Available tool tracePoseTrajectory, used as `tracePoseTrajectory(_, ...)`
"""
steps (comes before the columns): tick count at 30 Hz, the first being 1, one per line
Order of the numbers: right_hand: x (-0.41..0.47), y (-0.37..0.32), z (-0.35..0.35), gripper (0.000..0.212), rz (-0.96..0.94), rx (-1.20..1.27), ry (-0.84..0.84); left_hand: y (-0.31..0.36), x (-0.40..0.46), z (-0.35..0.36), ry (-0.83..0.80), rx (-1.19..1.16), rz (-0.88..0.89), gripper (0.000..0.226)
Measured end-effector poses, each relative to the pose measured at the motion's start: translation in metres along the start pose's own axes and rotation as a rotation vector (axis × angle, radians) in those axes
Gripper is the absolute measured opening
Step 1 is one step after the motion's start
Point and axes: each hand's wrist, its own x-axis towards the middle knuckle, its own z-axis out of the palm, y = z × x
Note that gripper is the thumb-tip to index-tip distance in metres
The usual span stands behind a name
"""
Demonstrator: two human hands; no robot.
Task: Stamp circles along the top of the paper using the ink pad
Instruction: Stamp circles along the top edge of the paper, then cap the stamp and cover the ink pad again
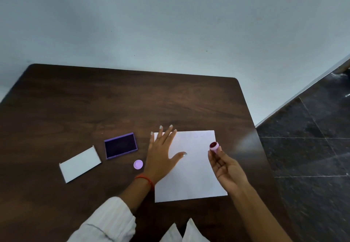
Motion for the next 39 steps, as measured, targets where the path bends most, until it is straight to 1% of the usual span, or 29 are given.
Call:
tracePoseTrajectory(2,0.0,0.012,0.004,0.012,0.022,0.015,-0.011,-0.008,-0.014,-0.013,0.005,-0.02,-0.042,0.071)
tracePoseTrajectory(5,-0.001,0.024,0.01,0.018,0.063,0.002,-0.049,-0.016,-0.037,-0.029,0.037,-0.068,-0.115,0.067)
tracePoseTrajectory(9,-0.002,0.04,0.021,0.023,0.123,-0.051,-0.105,-0.031,-0.068,-0.042,0.127,-0.125,-0.241,0.06)
tracePoseTrajectory(13,0.0,0.06,0.035,0.032,0.159,-0.141,-0.128,-0.044,-0.088,-0.045,0.169,-0.136,-0.389,0.058)
tracePoseTrajectory(14,0.001,0.064,0.039,0.03,0.158,-0.172,-0.131,-0.045,-0.09,-0.045,0.172,-0.137,-0.421,0.058)
tracePoseTrajectory(17,0.006,0.077,0.051,0.014,0.151,-0.262,-0.148,-0.05,-0.088,-0.044,0.16,-0.152,-0.505,0.06)
tracePoseTrajectory(19,0.009,0.083,0.056,0.012,0.152,-0.305,-0.158,-0.051,-0.086,-0.043,0.129,-0.161,-0.536,0.061)
tracePoseTrajectory(23,0.016,0.091,0.063,0.013,0.156,-0.367,-0.149,-0.053,-0.079,-0.04,0.102,-0.16,-0.537,0.057)
tracePoseTrajectory(28,0.019,0.098,0.065,0.012,0.156,-0.407,-0.123,-0.054,-0.075,-0.04,0.1,-0.147,-0.511,0.037)
tracePoseTrajectory(31,0.019,0.101,0.067,0.011,0.131,-0.485,-0.106,-0.054,-0.075,-0.043,0.09,-0.155,-0.469,0.031)
tracePoseTrajectory(35,0.017,0.107,0.073,0.011,0.03,-0.665,-0.136,-0.048,-0.073,-0.051,0.077,-0.17,-0.403,0.029)
tracePoseTrajectory(39,0.017,0.114,0.078,0.02,-0.163,-0.937,-0.167,-0.038,-0.068,-0.057,0.077,-0.19,-0.36,0.026)
